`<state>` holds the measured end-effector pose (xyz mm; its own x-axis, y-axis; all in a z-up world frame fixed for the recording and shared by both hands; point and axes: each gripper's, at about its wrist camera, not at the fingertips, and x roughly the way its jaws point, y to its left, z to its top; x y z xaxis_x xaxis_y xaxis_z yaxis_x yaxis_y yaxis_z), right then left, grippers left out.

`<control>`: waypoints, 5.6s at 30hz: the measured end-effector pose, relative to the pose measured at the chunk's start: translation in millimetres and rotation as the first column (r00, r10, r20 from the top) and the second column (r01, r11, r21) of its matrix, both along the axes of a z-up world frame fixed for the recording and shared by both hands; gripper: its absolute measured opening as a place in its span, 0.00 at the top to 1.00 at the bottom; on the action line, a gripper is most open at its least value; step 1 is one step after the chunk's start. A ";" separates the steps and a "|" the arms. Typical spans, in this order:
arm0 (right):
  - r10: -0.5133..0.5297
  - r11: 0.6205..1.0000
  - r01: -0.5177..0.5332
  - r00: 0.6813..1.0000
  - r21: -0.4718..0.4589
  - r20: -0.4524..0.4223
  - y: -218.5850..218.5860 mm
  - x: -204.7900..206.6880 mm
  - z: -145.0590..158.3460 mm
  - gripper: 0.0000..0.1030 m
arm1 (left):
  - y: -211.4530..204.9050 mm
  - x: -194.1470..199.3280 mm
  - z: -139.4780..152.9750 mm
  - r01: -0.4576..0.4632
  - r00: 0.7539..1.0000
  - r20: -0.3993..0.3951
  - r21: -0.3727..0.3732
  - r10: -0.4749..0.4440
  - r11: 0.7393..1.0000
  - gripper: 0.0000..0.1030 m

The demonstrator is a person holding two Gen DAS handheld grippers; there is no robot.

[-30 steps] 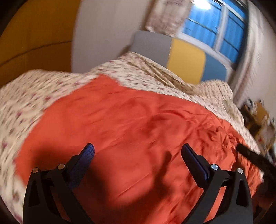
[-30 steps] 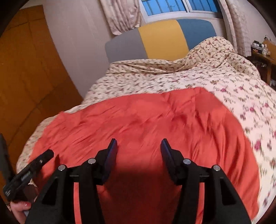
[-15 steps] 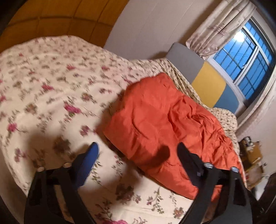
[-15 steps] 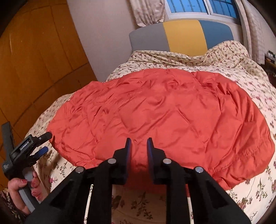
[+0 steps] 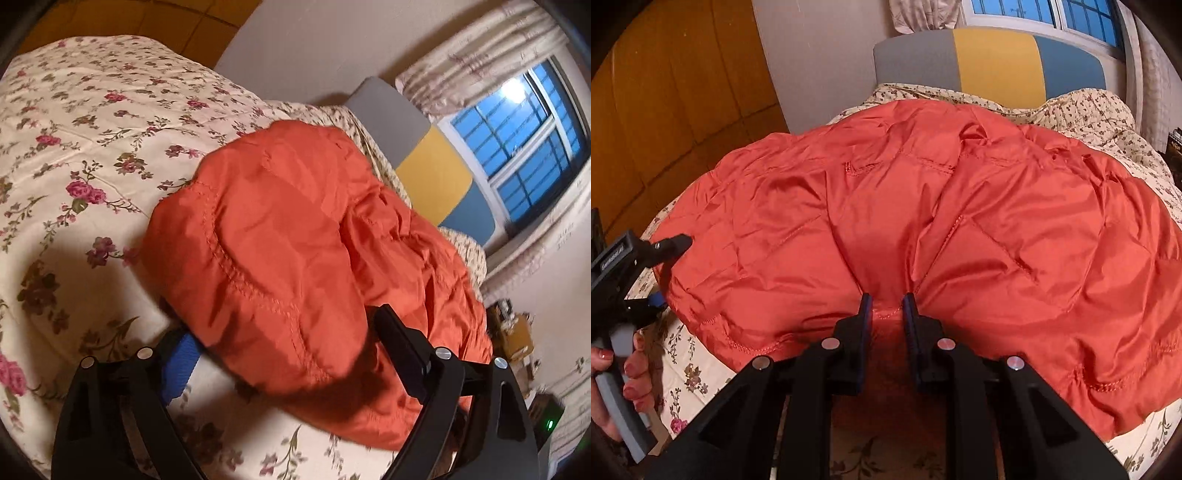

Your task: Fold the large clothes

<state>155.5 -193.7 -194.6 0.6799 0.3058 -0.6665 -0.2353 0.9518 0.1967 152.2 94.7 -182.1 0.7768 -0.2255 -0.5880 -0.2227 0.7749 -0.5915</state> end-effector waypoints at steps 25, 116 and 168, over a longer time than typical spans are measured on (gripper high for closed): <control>0.001 1.000 -0.001 1.000 0.002 0.027 0.6 -7.5 -3.9 0.84 | 15.8 13.7 21.2 -0.086 0.991 0.089 -0.133 0.098 0.987 0.74; -0.205 0.866 0.220 0.975 0.449 -0.083 -218.0 -60.2 60.7 0.93 | -335.6 -45.2 27.1 0.456 0.476 0.084 0.827 -0.875 0.328 0.22; -0.465 0.830 0.480 0.877 0.284 -0.124 -272.1 -11.7 23.5 0.93 | -326.7 80.6 90.8 0.373 0.804 0.102 0.680 -0.585 0.631 0.22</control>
<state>143.9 -465.8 -171.1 0.7622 0.1435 -0.6312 0.2448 0.8388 0.4863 232.7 -232.0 -91.4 0.8124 -0.2976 -0.5014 0.3833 0.9206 0.0747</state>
